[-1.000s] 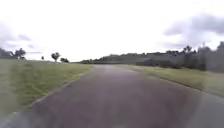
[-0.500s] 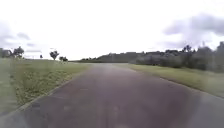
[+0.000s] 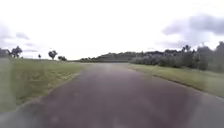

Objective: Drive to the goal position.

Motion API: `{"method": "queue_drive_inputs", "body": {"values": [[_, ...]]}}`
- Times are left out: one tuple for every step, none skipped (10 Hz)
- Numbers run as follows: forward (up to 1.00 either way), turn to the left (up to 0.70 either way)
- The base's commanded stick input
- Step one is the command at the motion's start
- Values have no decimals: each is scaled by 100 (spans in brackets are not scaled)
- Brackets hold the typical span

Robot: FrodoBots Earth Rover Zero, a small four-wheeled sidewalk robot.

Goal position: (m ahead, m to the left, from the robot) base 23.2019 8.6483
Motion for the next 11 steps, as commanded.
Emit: {"method": "queue_drive_inputs", "body": {"values": [[70,0],[70,0],[70,0],[70,0],[70,0],[70,0],[70,0],[70,0],[70,0],[70,0],[70,0]]}}
